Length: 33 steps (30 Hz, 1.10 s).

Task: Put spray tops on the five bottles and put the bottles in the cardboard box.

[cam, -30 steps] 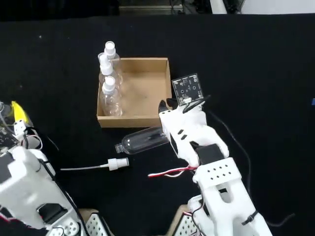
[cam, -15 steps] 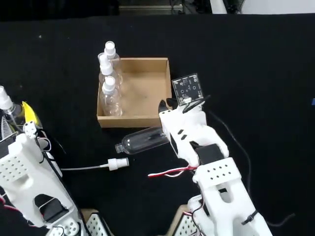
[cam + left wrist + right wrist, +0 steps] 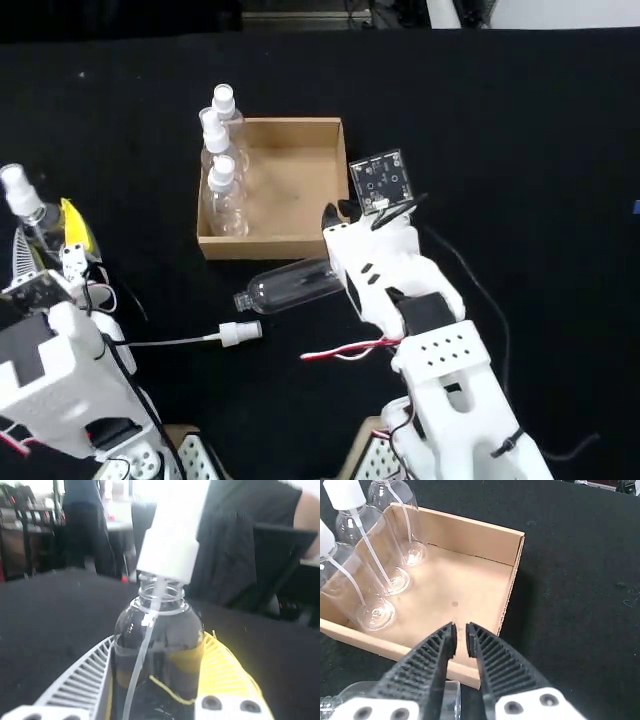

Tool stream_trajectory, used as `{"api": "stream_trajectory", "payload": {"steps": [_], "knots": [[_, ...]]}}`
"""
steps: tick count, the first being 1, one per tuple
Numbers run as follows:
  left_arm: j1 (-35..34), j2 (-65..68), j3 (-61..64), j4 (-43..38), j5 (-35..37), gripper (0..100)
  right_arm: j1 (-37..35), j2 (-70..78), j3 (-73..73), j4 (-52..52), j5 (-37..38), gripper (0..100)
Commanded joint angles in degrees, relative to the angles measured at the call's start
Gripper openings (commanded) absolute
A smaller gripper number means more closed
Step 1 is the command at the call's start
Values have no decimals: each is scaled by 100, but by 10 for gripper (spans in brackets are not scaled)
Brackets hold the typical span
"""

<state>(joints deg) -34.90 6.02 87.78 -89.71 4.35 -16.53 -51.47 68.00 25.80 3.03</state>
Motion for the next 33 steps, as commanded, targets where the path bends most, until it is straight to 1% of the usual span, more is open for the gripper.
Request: {"api": "stream_trajectory", "payload": {"steps": [1, 8, 12, 14, 17, 33], "knots": [[57, -510, 22, 615, 9, 30, 97, -277, -31, -149, 0, 11], [92, -897, 40, 1011, 18, 30, 97, -277, -22, -149, 0, 11], [505, -897, -145, 1591, 18, 30, 97, -277, -13, -149, 0, 11], [725, -949, -198, 1758, 18, 30, 97, -277, -13, -149, 0, 11], [857, -958, -207, 1741, 18, 30, 97, -277, -13, -149, 0, 11], [892, -967, 84, 1749, -35, 30, 88, -277, -13, -149, 0, 11]]}}
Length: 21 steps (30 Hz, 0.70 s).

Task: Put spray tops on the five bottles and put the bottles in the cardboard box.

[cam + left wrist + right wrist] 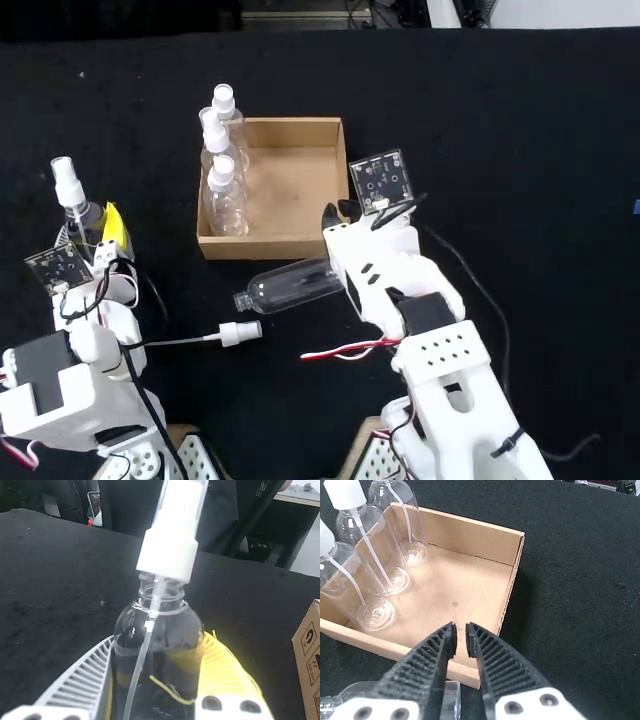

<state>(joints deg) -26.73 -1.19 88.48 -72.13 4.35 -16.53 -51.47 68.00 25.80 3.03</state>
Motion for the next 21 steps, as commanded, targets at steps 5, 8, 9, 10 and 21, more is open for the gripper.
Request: {"api": "stream_trajectory", "payload": {"steps": [5, 8, 9, 10, 21], "knots": [[-31, -334, 40, -9, -35, 30, 88, -277, -22, -149, 0, 11], [-22, -703, 163, 35, -35, 30, 88, -277, -48, -158, 9, 11], [-22, -870, 233, 35, -35, 30, 88, -277, -40, -237, 0, 11], [-22, -1029, 295, 44, -35, 30, 88, -277, -13, -299, 0, 11], [-75, -3165, 637, 2022, -35, 30, 97, -277, 4, -334, 0, 11]]}}
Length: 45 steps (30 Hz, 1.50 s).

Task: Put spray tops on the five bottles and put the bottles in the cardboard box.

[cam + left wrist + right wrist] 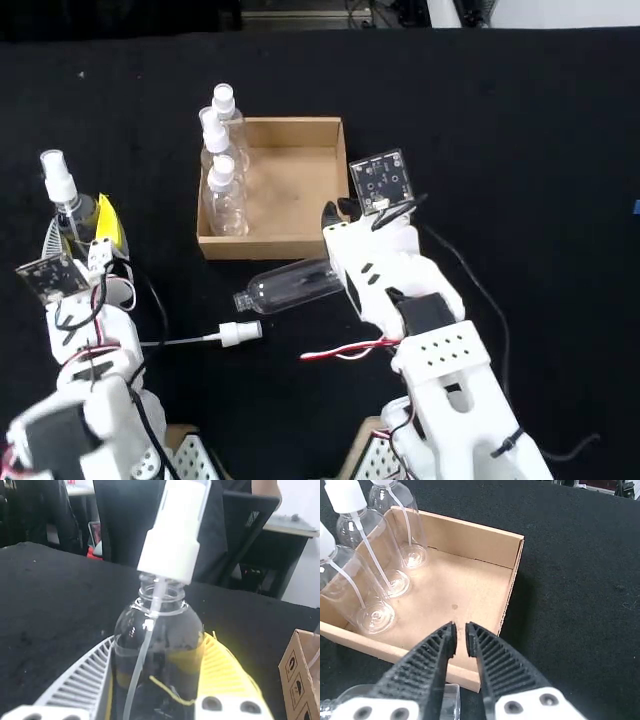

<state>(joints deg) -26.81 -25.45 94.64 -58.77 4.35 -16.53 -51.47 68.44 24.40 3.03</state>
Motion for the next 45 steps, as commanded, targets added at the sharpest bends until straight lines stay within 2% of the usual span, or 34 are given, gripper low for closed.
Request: {"api": "stream_trajectory", "payload": {"steps": [1, 7, 12, 20, 23, 31, 39, 45], "knots": [[-66, -976, -31, 967, -35, 30, 97, -259, -40, -185, 0, 11], [-57, -1943, -567, 2760, -35, 30, 97, -251, -40, -193, 0, 11], [-66, -2207, -1235, 3868, -35, 30, 97, -251, -40, -193, 0, 11], [-13, -2673, -2985, 6198, 0, 30, 97, -259, -31, -167, 0, 11], [-4, -2857, -3582, 6725, -35, 30, 114, -277, -31, -158, 0, 11], [154, -2822, -5068, 7499, -35, 30, 149, -277, -75, 18, 0, 11], [1437, -2338, -7099, 8308, -35, 30, 316, -286, -303, 167, 26, 11], [2703, -1600, -8629, 8862, -35, 30, 1363, -268, -1244, 923, 26, 11]]}}
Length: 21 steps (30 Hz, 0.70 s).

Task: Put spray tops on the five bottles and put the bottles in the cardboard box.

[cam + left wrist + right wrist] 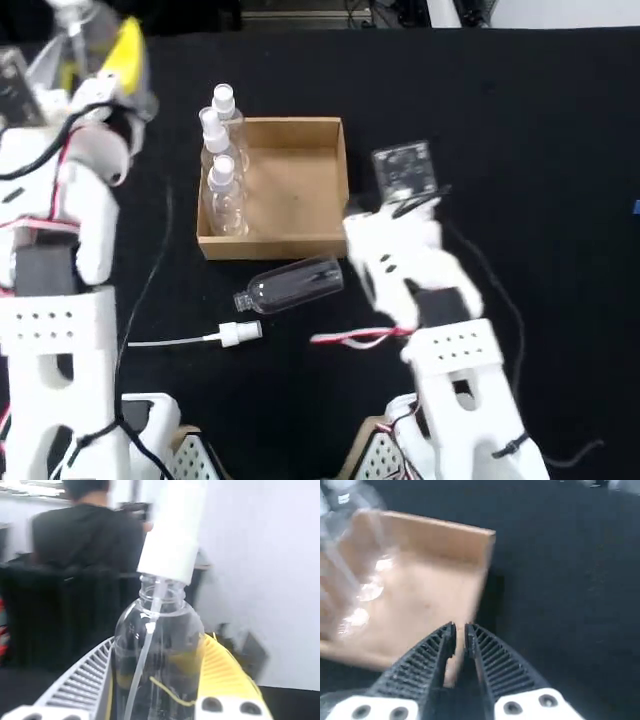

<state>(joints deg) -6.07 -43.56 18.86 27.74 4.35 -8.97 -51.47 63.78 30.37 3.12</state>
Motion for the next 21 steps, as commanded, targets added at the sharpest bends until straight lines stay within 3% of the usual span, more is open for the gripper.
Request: {"api": "stream_trajectory", "payload": {"steps": [1, 7, 13, 16, 21], "knots": [[884, 308, -1305, 378, -35, 30, 826, -268, -954, 448, 35, 11], [2308, 888, -1877, 1169, -44, 30, 2725, -268, -1938, 1591, 193, 12], [3240, 958, -1068, 1196, -44, 30, 4598, -215, -2343, 2198, 229, 12], [3644, 905, -532, 1196, 0, 30, 5108, 84, -2334, 2198, 448, 12], [4347, 923, 409, 897, 9, 30, 5354, 1121, -2668, 2207, 484, 12]]}}
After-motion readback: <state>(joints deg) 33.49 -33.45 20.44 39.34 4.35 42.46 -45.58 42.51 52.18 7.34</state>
